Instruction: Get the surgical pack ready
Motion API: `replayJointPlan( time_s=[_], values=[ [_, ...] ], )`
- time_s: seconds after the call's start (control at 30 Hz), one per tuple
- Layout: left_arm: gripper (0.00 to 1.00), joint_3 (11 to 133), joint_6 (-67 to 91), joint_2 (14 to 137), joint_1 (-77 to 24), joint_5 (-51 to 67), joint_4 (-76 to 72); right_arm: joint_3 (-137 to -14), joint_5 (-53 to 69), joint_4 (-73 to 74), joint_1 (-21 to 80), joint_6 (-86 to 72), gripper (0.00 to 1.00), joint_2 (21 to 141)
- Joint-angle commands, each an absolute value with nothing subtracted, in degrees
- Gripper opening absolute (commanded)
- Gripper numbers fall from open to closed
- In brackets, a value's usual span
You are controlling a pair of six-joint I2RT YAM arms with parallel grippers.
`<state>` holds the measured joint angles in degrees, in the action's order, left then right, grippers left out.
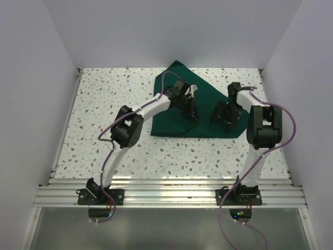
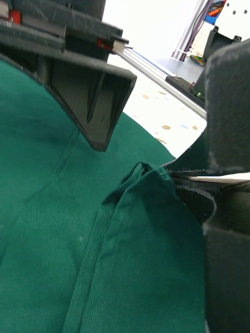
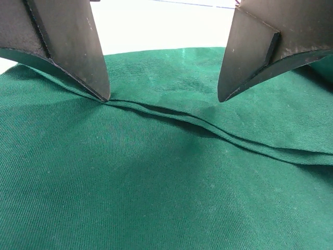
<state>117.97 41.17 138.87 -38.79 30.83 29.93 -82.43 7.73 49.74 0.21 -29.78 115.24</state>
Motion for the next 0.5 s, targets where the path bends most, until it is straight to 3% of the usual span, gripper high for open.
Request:
replayJointPlan(
  time_s=[0.0,0.13,0.2,0.47],
  values=[
    [0.08,120.32,42.10,139.48,-39.64,33.40,26.19,-84.37,9.05,48.60,0.18,-29.00,0.88,116.55],
    [0.45,119.97,40.09,137.30,-39.55,32.70,26.28,-86.30,8.26,49.31,0.09,-28.48,0.89,113.66],
    [0.53,119.71,37.45,135.10,-39.20,31.64,26.80,-88.41,7.57,49.83,0.26,-27.95,0.89,112.15],
    [0.58,115.67,29.02,126.40,-35.16,30.16,28.56,-95.11,1.15,50.37,-2.37,-29.17,0.91,108.82]
  ],
)
